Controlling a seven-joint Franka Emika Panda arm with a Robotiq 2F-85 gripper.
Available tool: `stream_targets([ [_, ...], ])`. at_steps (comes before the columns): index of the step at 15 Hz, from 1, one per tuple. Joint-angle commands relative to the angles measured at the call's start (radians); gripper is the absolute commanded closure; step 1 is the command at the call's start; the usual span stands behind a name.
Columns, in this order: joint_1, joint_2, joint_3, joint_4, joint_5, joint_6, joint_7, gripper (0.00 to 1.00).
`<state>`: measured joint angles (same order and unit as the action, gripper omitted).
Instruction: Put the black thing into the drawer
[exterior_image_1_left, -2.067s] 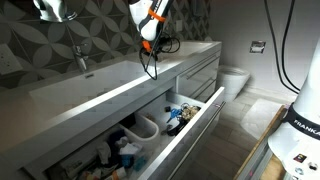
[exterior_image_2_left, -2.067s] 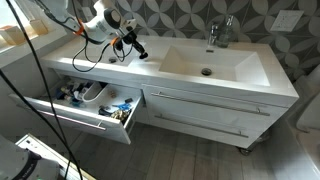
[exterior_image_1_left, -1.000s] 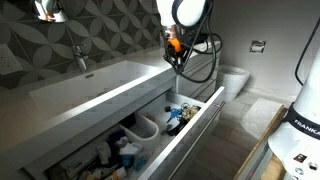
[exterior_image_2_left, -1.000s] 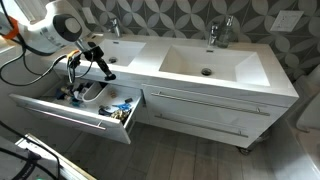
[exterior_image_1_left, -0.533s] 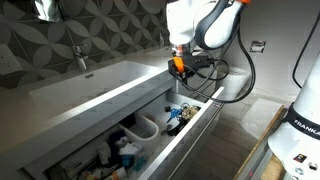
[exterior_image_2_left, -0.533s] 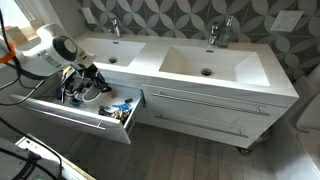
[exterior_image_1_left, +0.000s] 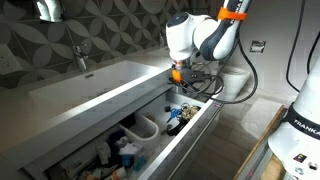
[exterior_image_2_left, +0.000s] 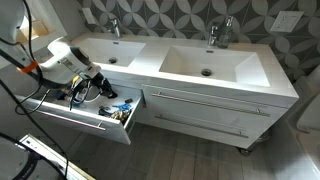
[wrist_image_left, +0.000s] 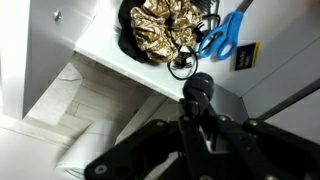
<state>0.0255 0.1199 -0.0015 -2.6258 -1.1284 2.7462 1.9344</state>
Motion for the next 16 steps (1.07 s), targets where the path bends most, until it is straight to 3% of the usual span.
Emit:
stream_targets([
  [1, 0.000, 0.007, 0.000, 0.006, 0.000, 0.000, 0.001, 0.86],
  [4, 0.000, 0.011, 0.000, 0.012, 0.000, 0.000, 0.002, 0.86],
  [5, 0.000, 0.011, 0.000, 0.012, 0.000, 0.000, 0.002, 0.94],
  [16, 0.027, 0.303, 0.035, 0.270, 0.069, -0.039, -0.036, 0.95],
])
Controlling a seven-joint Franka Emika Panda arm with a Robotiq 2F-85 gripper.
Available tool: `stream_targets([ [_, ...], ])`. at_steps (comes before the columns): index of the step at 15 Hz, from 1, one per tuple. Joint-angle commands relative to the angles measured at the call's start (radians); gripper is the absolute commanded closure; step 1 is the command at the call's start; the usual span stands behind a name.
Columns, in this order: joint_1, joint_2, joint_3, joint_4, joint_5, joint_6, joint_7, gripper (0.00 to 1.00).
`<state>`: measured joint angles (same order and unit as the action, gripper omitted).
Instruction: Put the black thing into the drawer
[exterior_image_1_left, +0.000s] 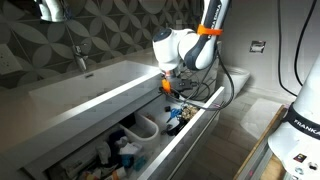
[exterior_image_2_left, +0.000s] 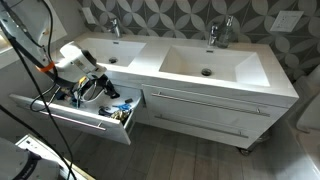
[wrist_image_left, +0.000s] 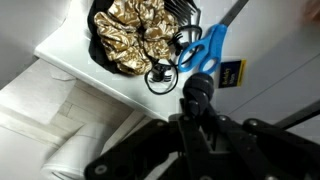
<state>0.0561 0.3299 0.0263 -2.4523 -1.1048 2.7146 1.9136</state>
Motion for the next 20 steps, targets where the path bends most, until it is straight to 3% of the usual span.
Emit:
stream_targets([
  [1, -0.002, 0.117, 0.006, 0.124, 0.047, -0.010, -0.007, 0.95],
  [4, -0.008, 0.190, 0.012, 0.192, 0.089, -0.023, -0.039, 0.95],
  [8, 0.001, 0.275, -0.007, 0.276, 0.065, -0.019, -0.021, 0.95],
  [20, 0.023, 0.376, -0.085, 0.344, -0.171, 0.059, -0.005, 0.95],
])
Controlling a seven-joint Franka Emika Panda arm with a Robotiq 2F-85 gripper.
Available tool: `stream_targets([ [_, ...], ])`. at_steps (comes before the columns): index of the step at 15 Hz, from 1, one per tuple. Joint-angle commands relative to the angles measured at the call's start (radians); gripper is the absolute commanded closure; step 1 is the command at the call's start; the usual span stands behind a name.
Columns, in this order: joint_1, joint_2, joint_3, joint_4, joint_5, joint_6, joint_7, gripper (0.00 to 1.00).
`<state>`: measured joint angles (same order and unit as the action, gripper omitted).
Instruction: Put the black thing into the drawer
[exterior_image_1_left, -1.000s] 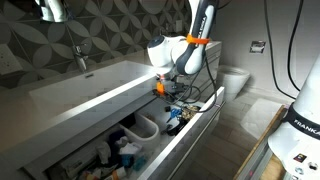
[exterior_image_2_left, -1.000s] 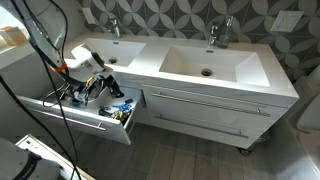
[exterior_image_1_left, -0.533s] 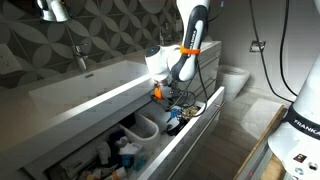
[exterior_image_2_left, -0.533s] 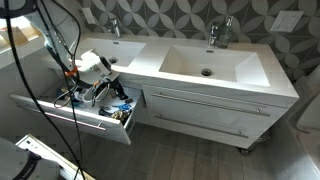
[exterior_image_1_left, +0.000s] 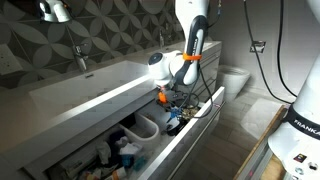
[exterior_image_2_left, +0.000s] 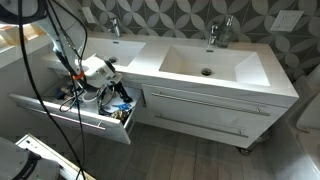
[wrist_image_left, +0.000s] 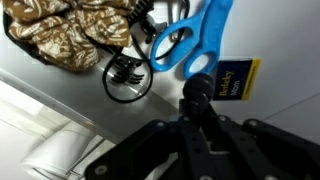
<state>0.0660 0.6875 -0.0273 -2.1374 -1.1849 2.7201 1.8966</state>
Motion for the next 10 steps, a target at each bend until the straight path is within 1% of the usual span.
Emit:
stream_targets([
  [1, 0.006, 0.012, -0.035, 0.020, -0.117, 0.070, 0.000, 0.95],
  [2, -0.024, -0.005, -0.020, -0.007, -0.099, 0.086, -0.056, 0.96],
  [3, -0.060, -0.023, 0.004, -0.029, -0.045, 0.095, -0.130, 0.95],
  [4, -0.013, 0.002, -0.015, 0.001, -0.061, 0.056, -0.049, 0.86],
  [6, -0.037, 0.000, -0.010, -0.005, -0.058, 0.074, -0.095, 0.86],
  [8, -0.047, 0.000, -0.007, -0.006, -0.058, 0.078, -0.107, 0.86],
  [9, -0.047, 0.000, -0.007, -0.006, -0.058, 0.078, -0.108, 0.94],
  [10, -0.035, 0.000, -0.021, -0.006, -0.096, 0.100, -0.072, 0.94],
])
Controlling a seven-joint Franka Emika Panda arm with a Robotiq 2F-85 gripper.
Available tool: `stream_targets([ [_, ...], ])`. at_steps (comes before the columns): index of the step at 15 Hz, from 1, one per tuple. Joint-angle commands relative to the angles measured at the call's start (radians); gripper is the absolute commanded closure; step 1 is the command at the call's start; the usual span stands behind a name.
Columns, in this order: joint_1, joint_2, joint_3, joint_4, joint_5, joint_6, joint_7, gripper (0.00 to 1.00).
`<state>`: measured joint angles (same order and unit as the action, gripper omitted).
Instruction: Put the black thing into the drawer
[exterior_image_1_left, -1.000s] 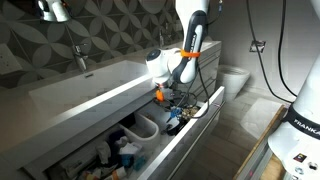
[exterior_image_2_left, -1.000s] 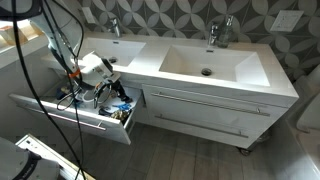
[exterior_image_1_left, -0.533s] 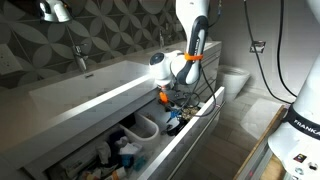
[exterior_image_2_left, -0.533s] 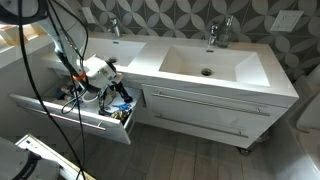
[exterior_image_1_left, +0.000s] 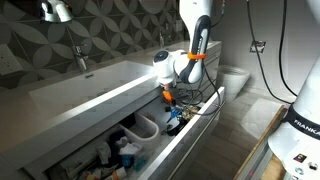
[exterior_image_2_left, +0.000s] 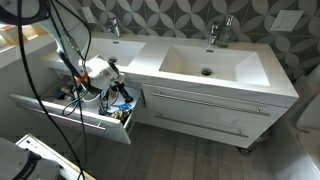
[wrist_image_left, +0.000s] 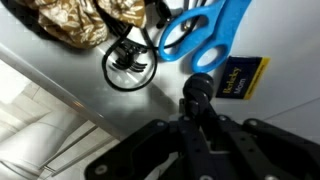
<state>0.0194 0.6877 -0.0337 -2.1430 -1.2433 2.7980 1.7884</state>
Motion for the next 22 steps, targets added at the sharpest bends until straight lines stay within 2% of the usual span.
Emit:
stream_targets([
  [1, 0.014, -0.002, -0.017, -0.007, -0.054, 0.034, 0.044, 0.95],
  [6, 0.057, -0.018, -0.077, -0.015, -0.276, 0.134, 0.251, 0.95],
  [10, 0.060, -0.017, -0.101, 0.011, -0.509, 0.173, 0.500, 0.95],
  [13, 0.042, -0.013, -0.069, 0.046, -0.716, 0.127, 0.719, 0.95],
  [17, 0.027, 0.001, -0.024, 0.045, -0.914, 0.042, 0.906, 0.95],
  [21, 0.017, 0.026, 0.008, 0.045, -1.015, -0.049, 1.001, 0.95],
  [22, -0.037, 0.027, 0.062, 0.047, -0.985, -0.084, 0.931, 0.95],
])
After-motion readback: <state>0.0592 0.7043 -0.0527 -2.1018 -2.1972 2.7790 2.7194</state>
